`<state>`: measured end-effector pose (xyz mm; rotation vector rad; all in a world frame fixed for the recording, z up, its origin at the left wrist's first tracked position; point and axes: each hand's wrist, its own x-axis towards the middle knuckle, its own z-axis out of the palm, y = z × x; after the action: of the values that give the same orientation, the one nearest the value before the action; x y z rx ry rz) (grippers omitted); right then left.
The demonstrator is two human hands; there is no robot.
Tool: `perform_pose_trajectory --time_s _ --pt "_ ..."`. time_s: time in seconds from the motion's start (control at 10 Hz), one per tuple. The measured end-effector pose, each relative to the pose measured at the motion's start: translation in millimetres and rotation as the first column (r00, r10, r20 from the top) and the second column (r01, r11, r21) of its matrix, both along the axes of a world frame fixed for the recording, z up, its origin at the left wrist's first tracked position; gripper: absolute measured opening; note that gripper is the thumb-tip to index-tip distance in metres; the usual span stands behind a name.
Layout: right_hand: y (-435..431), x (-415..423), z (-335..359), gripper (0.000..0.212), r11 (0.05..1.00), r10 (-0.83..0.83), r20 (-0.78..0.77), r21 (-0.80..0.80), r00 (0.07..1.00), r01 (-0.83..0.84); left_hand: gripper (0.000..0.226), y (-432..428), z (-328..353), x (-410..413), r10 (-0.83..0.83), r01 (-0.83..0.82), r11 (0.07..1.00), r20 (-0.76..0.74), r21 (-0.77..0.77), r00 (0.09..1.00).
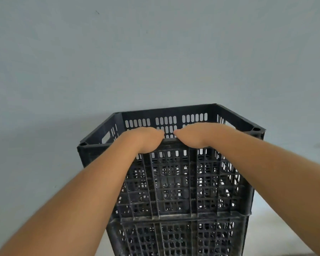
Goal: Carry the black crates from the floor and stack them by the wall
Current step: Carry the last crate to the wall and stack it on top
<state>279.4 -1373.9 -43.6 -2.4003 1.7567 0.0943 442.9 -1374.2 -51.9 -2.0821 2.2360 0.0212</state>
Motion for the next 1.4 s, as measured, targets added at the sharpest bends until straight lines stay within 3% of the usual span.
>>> perform_pose_trajectory --time_s 0.2,0.3,0.4,0.5,0.7,0.9,1.2,1.3,1.4 --pt "-11.5 0.0 -0.6 0.043 0.997 0.081 -0.044 0.012 0.996 -0.081 0.035 0.1 0.8 -0.5 0.018 -0.018 1.000 -0.027 -0.002 0.999" --pt "-16.9 -3.4 1.6 0.047 0.992 0.126 -0.028 0.018 0.992 -0.125 0.043 3.1 3.8 0.1 -0.005 0.005 0.999 0.007 0.049 1.000" --pt "-21.0 -14.0 8.9 0.050 0.994 0.112 0.023 -0.016 0.993 -0.112 0.053 5.7 10.6 2.8 0.036 -0.030 0.996 -0.069 0.087 0.997" --pt "-33.2 -37.0 22.7 0.050 0.993 0.056 0.087 -0.111 0.995 -0.046 0.054 7.2 20.1 6.7 0.085 -0.078 0.995 -0.133 0.060 0.987" --pt "-80.5 -99.0 38.2 0.071 0.982 -0.023 0.120 -0.181 0.993 0.045 0.058 -8.8 37.7 42.4 0.141 -0.159 0.985 -0.202 -0.072 0.969" --pt "-122.0 -129.3 35.5 0.072 0.981 -0.091 0.104 -0.160 0.990 0.107 0.065 -46.1 41.4 90.3 0.158 -0.165 0.986 -0.150 -0.036 0.976" --pt "-167.6 -146.1 16.6 0.074 0.968 -0.204 0.093 -0.133 0.975 0.215 0.067 -108.1 27.2 161.1 0.065 -0.062 0.998 -0.206 0.021 0.976" --pt "-182.9 -147.8 2.2 0.074 0.966 -0.231 0.080 -0.102 0.970 0.239 0.087 -122.4 16.0 170.2 0.048 -0.050 0.999 -0.237 -0.001 0.970" --pt "-190.4 -153.2 -16.0 0.060 0.968 -0.212 0.175 -0.099 0.961 0.231 0.129 -127.9 4.4 170.8 -0.031 0.030 1.000 -0.213 -0.008 0.977"
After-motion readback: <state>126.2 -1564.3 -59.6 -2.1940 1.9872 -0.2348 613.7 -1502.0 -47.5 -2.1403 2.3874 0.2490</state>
